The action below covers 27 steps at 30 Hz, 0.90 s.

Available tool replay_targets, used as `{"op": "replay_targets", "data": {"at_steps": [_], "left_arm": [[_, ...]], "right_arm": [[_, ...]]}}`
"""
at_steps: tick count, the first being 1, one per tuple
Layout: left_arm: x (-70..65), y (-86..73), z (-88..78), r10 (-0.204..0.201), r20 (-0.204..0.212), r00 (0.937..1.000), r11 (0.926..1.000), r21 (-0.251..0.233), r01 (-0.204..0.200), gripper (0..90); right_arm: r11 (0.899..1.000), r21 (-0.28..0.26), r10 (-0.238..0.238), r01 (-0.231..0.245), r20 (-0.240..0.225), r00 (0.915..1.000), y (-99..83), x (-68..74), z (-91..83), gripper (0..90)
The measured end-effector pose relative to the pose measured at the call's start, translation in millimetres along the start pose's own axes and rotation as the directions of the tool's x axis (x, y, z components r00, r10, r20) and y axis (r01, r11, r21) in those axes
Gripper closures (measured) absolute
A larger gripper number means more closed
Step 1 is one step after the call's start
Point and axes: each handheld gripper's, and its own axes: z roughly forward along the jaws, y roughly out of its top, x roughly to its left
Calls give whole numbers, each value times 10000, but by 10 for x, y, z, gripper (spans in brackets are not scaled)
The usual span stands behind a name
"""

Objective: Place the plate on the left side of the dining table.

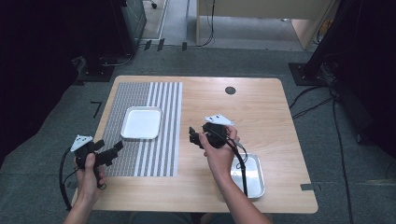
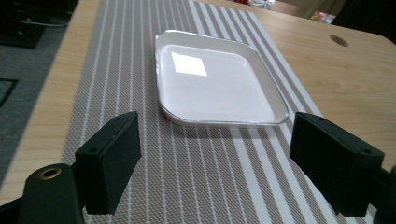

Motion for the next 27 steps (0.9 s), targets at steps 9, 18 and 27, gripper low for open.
{"op": "replay_targets", "data": {"at_steps": [9, 18, 27], "left_arm": [[-23, -118, -44, 26, -117, 9999, 9996, 264, -23, 165], [-29, -227, -116, 228, -254, 9994, 9989, 410, -218, 165], [-11, -301, -233, 354, -291, 9990, 9990, 288, -346, 165]], "right_arm": [[9996, -217, 210, -205, 233, 9995, -78, -247, -267, 211], [9986, -354, 416, -401, 409, 9983, -220, -510, -453, 212], [9966, -466, 704, -673, 696, 9951, -391, -831, -661, 215]]}}
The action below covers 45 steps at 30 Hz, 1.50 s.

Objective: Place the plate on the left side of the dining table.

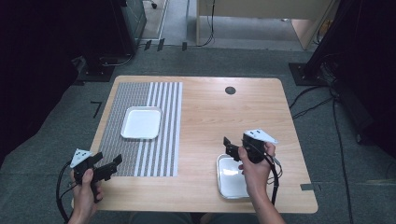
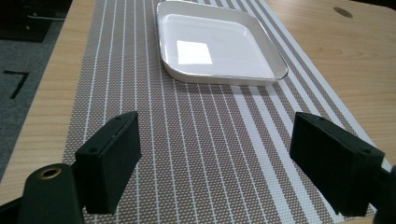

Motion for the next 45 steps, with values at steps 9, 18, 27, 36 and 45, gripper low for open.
{"op": "replay_targets", "data": {"at_steps": [9, 18, 27, 36, 45], "left_arm": [[31, -157, -71, 158, 16, 9999, 9997, 184, -158, 150], [131, -230, -55, 354, -543, 9979, 9992, 191, -344, 143], [241, -274, 44, 501, -1062, 9931, 9974, 572, -442, 140], [230, -337, 90, 1246, -1820, 9754, 9903, 842, -1108, 139], [198, -364, 137, 1611, -1959, 9673, 9830, 1191, -1396, 138]], "right_arm": [[9998, -34, 189, -188, 317, 9993, -156, -320, -196, 217], [9992, -104, 402, -395, 925, 9949, -334, -687, -421, 221], [9974, -55, 723, -722, 1445, 9869, -552, -1076, -617, 226], [9956, 105, 902, -936, 1824, 9791, -775, -1403, -666, 228], [9944, 659, 680, -830, 2039, 9766, -929, -1555, -570, 223]]}}
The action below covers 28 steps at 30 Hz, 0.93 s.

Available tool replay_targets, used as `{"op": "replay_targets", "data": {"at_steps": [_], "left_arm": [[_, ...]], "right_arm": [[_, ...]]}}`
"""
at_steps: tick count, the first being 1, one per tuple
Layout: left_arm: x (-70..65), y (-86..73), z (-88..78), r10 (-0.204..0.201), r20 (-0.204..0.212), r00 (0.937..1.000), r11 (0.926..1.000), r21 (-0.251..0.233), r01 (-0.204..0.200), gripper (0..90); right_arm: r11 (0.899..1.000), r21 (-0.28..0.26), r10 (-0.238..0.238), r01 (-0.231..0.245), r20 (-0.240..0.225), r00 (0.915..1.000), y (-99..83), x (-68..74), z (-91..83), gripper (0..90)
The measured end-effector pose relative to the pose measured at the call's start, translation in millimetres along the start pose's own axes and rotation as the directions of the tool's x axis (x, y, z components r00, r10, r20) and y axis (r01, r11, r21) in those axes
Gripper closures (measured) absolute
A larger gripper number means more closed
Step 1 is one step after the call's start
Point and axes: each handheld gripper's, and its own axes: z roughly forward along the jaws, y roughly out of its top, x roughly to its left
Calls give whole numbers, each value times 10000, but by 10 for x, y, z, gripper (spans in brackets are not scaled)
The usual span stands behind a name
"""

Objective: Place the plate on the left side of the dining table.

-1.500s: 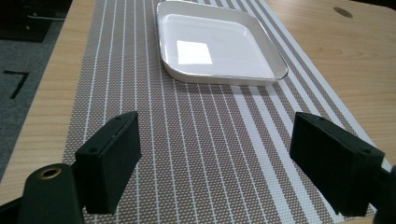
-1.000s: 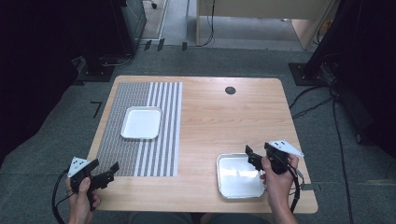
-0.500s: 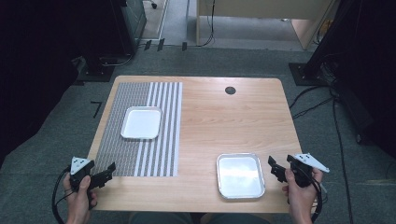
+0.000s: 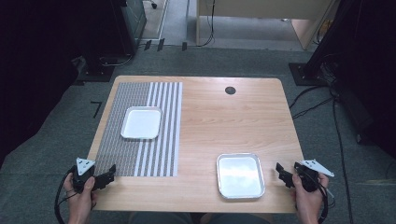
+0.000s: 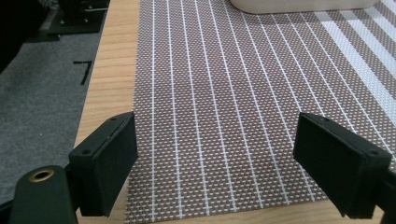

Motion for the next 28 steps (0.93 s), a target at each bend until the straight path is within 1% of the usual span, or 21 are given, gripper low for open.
{"op": "replay_targets", "data": {"at_steps": [2, 3, 6, 8, 9, 11, 13, 14, 15, 28], "left_arm": [[-25, 1, 15, 145, -53, 9999, 9998, 121, -145, 139], [-35, 1, 19, 246, -50, 9997, 9995, 178, -245, 139], [-54, 0, 28, 423, -69, 9991, 9987, 289, -421, 138], [-43, 2, 32, 334, 0, 9994, 9989, 336, -334, 137], [-30, 3, 37, 198, 80, 9998, 9991, 368, -201, 137], [-23, 4, 39, 130, 139, 9998, 9991, 414, -135, 137], [-18, 4, 42, 85, 163, 9998, 9991, 420, -91, 137], [-12, 5, 45, 24, 208, 9998, 9990, 448, -34, 137], [-4, 6, 47, -57, 265, 9996, 9988, 483, 44, 137], [-2, 9, 48, -59, 266, 9996, 9987, 514, 46, 134]], "right_arm": [[9999, 50, 154, -154, -23, 9999, -6, -12, 12, 222], [9999, 65, 143, -143, -6, 9999, -4, -8, 14, 222], [9997, 179, -139, 138, 13, 9999, -1, 20, 31, 209], [9992, 248, -317, 315, 89, 9995, -1, 49, 39, 204], [9989, 273, -394, 390, 150, 9991, -1, 60, 43, 204], [9963, 395, -781, 767, 352, 9963, -5, 103, 53, 204], [9907, 565, -1270, 1238, 574, 9902, -13, 156, 66, 205], [9895, 574, -1358, 1329, 499, 9895, -16, 168, 64, 214], [9894, 562, -1370, 1342, 489, 9894, -16, 164, 65, 213], [9893, 571, -1374, 1346, 470, 9894, -15, 165, 65, 211]]}}
